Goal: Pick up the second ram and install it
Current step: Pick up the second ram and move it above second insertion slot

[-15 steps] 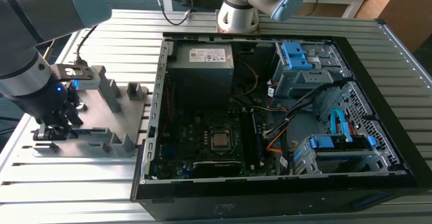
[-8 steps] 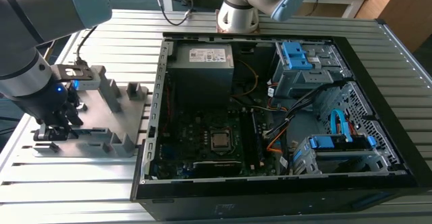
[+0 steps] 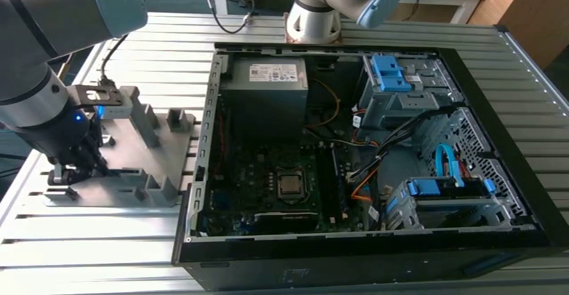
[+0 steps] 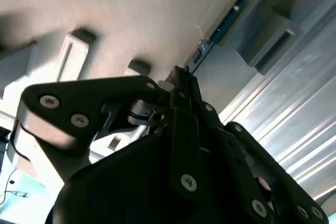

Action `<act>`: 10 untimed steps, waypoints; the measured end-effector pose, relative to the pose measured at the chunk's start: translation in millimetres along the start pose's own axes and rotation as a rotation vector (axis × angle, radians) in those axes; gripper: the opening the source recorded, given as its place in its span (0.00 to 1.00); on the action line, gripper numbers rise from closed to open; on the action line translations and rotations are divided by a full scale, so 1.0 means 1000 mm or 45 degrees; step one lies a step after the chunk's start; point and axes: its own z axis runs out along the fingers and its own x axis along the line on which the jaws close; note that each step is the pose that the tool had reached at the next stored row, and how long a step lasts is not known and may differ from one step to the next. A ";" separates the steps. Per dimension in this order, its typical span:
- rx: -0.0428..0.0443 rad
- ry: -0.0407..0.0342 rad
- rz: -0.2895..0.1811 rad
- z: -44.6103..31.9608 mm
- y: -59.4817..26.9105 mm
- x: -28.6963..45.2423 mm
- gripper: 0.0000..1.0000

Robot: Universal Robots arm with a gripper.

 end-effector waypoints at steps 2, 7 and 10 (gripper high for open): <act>0.000 0.0001 0.000 0.0000 0.0000 0.0000 0.14; 0.000 0.0001 0.000 0.0004 0.0000 0.0000 0.14; 0.000 0.0001 0.000 0.0004 0.0000 0.0001 0.14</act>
